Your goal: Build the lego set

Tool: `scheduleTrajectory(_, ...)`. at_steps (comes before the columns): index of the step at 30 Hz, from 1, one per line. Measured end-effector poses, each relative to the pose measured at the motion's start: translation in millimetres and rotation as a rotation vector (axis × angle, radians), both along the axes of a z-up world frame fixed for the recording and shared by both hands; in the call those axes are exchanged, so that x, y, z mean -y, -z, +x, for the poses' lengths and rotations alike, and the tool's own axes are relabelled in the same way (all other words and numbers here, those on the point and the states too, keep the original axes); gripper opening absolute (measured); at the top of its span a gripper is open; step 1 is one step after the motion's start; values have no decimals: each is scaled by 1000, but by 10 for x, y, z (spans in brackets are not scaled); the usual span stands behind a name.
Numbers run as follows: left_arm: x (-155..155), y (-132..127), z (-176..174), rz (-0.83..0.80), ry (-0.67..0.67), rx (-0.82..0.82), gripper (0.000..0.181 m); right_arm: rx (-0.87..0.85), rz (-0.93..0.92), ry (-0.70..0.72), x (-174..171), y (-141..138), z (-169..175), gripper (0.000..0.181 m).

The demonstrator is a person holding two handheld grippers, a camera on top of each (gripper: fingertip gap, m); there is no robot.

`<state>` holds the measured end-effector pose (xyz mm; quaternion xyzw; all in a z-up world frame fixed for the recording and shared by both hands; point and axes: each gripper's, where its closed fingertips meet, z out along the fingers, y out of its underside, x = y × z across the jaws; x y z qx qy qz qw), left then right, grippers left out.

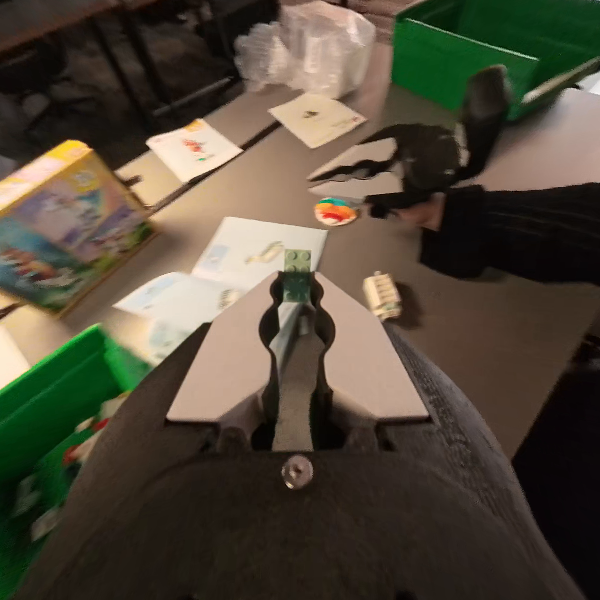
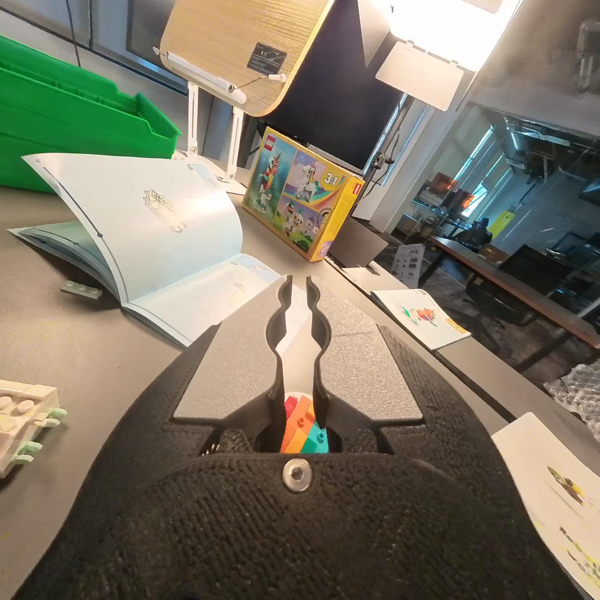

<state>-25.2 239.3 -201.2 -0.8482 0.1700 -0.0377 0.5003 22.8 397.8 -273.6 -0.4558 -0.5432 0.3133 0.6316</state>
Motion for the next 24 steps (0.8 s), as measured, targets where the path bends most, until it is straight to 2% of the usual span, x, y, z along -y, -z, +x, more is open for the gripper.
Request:
scheduleTrajectory(2, -113, 266, 402, -51, 70, 42, 14, -11, -9, -2, -12, -14, 6, 7)
scheduleTrajectory(5, -356, 685, 769, -130, 104, 64, 14, -48, -40, 8, -59, -61, 39, 7)
scheduleTrajectory(9, -759, 1097, 915, -264, 89, 73, 15, -127, -75, 58, -186, -169, 151, 7)
scheduleTrajectory(12, -951, 1382, 1014, -407, 107, 101, 14, -135, -105, 200, -431, -158, 280, 5)
scheduleTrajectory(14, -1019, 1546, 1026, -486, 106, 64, 14, -135, -140, 239, -516, -135, 320, 5)
scheduleTrajectory(17, -1094, 1649, 1041, -509, 104, -4, 14, -148, -152, 255, -548, -146, 351, 6)
scheduleTrajectory(20, -1144, 1620, 1079, -476, 95, 15, 16, -150, -140, 246, -522, -158, 348, 6)
scheduleTrajectory(21, -1160, 1594, 1068, -458, 83, 21, 26, -150, -134, 242, -510, -164, 348, 6)
scheduleTrajectory(24, -1212, 1397, 954, -342, 29, 59, 40, -155, -120, 230, -481, -180, 350, 6)
